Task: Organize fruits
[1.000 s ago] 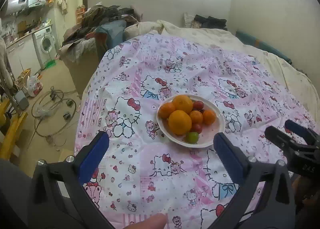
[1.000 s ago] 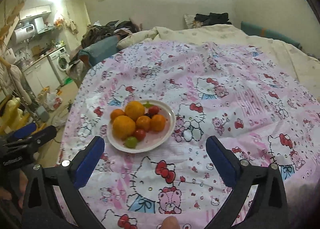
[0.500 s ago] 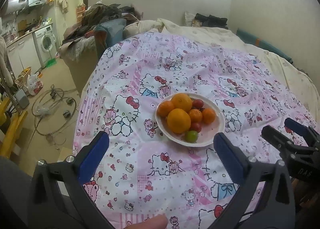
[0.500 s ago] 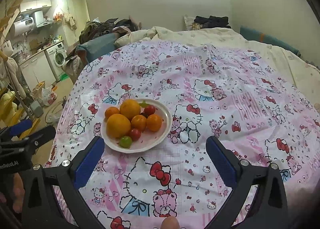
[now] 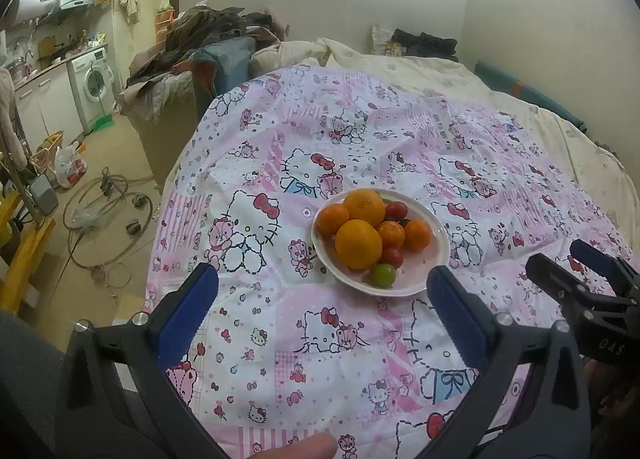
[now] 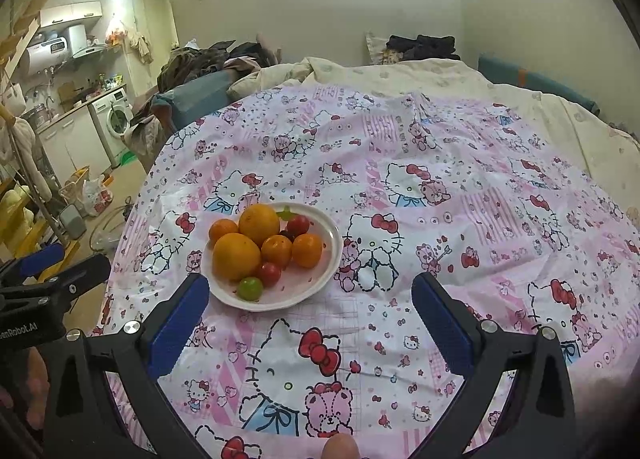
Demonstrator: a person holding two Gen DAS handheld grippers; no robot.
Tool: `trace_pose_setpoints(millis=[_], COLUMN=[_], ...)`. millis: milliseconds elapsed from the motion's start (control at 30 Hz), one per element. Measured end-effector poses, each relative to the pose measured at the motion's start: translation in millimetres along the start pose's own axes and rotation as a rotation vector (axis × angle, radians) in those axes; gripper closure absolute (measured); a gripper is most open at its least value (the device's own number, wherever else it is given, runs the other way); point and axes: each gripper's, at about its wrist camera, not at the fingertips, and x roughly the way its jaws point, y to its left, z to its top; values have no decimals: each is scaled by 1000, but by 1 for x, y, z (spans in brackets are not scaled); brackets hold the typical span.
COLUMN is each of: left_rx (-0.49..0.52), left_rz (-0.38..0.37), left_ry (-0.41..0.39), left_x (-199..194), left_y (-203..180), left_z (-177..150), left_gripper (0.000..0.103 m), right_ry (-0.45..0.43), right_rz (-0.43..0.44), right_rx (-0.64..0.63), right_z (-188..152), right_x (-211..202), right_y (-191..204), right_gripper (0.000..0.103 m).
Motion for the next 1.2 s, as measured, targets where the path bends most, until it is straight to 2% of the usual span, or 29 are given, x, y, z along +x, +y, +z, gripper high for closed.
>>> trace_pose_setpoints(millis=[1200], left_rx=[7], left_rz=[-2], left_ry=[1], left_x=[-1], left_y=[-3], left_z=[4], left_gripper=[0], right_ry=[-7], right_rz=[8], right_rx=[-8], right_z=[2], right_x=[-3], right_y=[2], right_gripper=[0])
